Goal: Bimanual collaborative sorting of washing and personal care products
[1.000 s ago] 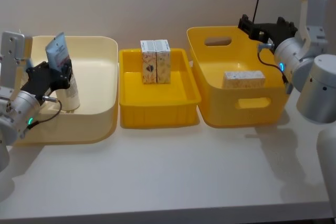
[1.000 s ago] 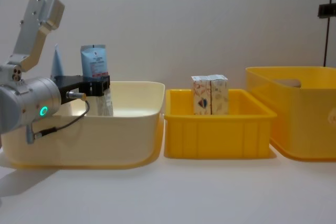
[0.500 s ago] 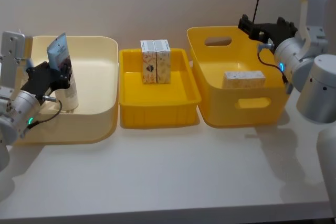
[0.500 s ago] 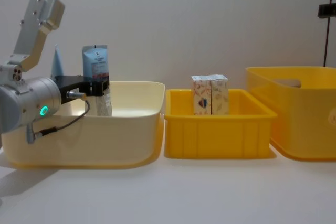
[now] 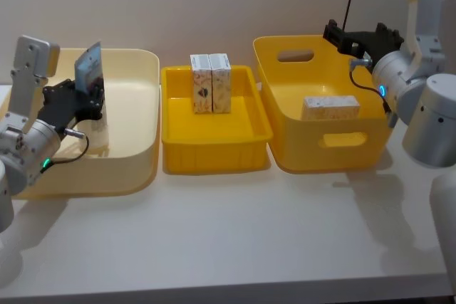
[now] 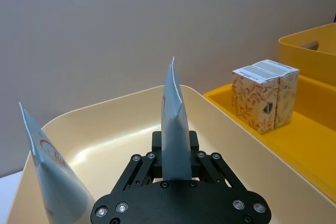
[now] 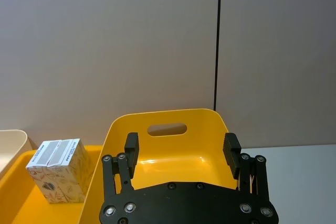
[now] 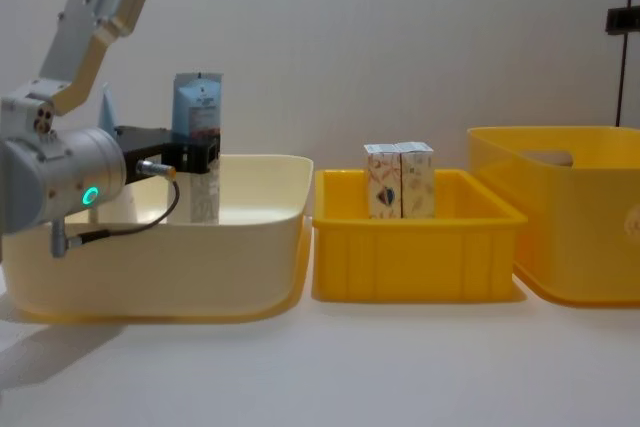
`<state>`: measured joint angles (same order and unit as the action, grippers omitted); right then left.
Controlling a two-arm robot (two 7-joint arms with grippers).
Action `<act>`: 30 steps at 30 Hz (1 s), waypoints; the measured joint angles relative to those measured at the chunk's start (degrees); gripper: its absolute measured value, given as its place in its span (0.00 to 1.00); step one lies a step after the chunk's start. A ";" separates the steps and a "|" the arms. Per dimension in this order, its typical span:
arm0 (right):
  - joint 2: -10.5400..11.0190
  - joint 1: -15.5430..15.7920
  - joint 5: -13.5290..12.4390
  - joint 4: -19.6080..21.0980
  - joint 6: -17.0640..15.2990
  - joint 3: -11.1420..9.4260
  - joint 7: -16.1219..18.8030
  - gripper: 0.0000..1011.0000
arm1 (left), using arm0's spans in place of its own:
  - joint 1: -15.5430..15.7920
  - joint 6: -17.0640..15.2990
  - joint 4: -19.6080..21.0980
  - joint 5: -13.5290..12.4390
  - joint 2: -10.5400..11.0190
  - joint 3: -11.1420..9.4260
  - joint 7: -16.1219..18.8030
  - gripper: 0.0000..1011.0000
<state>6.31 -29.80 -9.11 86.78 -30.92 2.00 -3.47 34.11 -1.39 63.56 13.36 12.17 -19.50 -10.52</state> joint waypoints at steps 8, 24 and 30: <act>0.00 0.00 0.00 0.00 0.00 0.00 0.00 0.99 | -2.47 -3.54 6.83 -1.69 1.01 -0.64 1.32 0.25; 0.00 0.00 0.00 0.00 0.00 0.00 0.00 0.99 | -5.90 -7.42 14.44 -3.02 2.15 -0.32 2.24 0.25; 0.00 0.00 0.00 0.00 0.00 0.00 0.00 0.99 | -5.60 -7.25 15.83 -3.66 2.50 -0.09 1.91 0.25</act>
<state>6.31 -29.80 -9.11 86.78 -30.92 1.99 -3.48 28.51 -8.65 79.39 9.70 14.67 -19.59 -8.61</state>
